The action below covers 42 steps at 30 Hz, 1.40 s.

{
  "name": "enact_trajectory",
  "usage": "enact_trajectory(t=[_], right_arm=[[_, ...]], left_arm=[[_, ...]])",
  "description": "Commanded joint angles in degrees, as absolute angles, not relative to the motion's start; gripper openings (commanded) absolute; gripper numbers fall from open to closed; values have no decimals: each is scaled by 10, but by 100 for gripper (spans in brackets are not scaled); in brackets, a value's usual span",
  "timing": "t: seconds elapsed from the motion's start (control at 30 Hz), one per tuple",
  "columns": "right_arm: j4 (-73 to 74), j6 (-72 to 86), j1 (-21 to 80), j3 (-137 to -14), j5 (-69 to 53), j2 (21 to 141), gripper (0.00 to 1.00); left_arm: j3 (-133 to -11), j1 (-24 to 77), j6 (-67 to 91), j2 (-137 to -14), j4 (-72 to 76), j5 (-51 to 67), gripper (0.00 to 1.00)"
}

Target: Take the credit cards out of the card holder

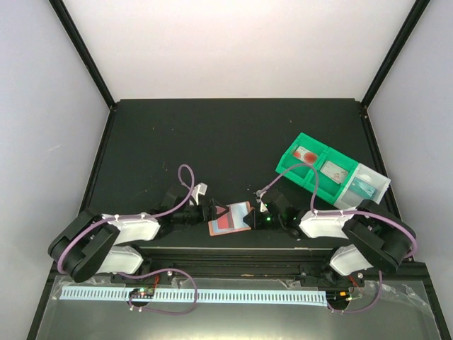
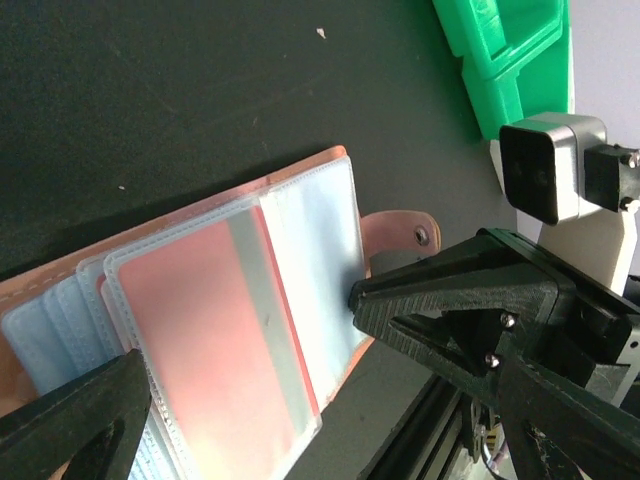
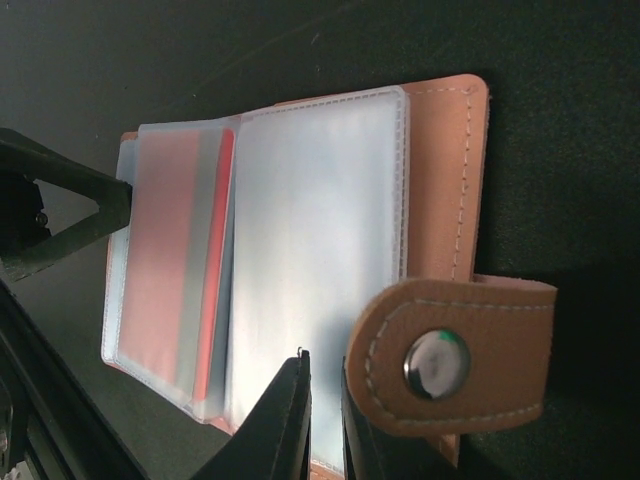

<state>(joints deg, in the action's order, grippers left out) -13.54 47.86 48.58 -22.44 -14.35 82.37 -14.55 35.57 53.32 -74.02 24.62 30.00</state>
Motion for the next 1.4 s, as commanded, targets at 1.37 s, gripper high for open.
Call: enact_trajectory(t=[1.37], right_arm=[[-2,466,508,-198,10,663,22]], left_arm=[[-215,446,577,-776,323,332,90]])
